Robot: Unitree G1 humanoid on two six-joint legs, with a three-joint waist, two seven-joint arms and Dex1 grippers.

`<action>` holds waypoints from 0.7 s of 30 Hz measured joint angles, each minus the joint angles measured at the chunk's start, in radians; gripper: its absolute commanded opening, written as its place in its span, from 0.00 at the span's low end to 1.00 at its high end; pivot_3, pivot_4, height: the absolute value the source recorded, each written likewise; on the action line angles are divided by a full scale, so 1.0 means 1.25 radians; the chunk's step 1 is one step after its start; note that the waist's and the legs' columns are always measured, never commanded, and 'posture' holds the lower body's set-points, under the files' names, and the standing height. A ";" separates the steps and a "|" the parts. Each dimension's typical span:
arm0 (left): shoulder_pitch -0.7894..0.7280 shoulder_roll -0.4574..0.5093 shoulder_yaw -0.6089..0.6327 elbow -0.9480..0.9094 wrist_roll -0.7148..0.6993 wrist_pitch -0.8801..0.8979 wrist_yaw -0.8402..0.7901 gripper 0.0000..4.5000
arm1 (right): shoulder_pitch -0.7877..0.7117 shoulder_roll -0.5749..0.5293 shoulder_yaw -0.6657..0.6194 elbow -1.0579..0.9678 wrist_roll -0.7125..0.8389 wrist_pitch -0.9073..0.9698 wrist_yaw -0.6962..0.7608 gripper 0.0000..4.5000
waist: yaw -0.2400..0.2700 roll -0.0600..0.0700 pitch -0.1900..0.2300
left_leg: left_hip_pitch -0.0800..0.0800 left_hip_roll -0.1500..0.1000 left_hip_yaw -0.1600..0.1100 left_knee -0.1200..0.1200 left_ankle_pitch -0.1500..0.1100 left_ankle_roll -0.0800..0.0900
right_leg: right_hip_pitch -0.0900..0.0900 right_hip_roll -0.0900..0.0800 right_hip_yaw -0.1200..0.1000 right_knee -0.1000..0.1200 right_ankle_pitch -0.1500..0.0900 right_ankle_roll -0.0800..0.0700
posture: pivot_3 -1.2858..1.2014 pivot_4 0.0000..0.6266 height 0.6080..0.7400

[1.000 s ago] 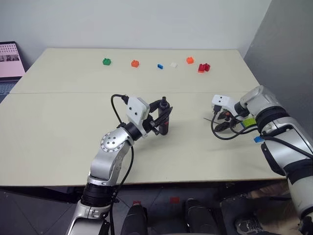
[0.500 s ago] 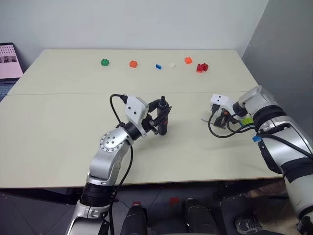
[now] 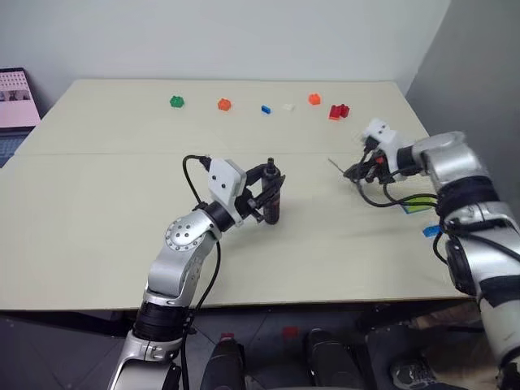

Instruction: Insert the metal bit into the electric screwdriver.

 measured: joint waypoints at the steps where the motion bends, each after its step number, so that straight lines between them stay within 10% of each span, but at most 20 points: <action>1: -0.001 -0.001 0.000 0.000 -0.003 0.002 0.000 0.36 | 0.061 -0.003 -0.041 -0.105 0.032 0.029 -0.019 0.00 | 0.002 0.000 0.000 | 0.000 0.000 0.000 0.000 0.000 0.000 | 0.000 0.000 0.000 0.000 0.000 0.001 | 0.52 0.24 1.00; 10: -0.045 -0.020 -0.042 -0.005 -0.031 0.060 -0.052 0.36 | 0.321 0.145 -0.283 -0.663 0.305 0.154 -0.235 0.00 | 0.012 0.002 0.001 | -0.001 0.000 0.001 0.000 0.000 0.000 | -0.002 0.000 0.001 0.000 -0.002 -0.001 | 0.52 0.24 1.00; 21: -0.058 -0.030 -0.070 0.035 -0.020 0.031 -0.094 0.36 | 0.360 0.255 -0.307 -0.817 0.451 0.167 -0.422 0.00 | 0.016 0.002 0.001 | -0.001 0.000 0.001 0.000 0.000 0.000 | -0.001 0.000 0.001 0.000 -0.002 -0.003 | 0.52 0.24 1.00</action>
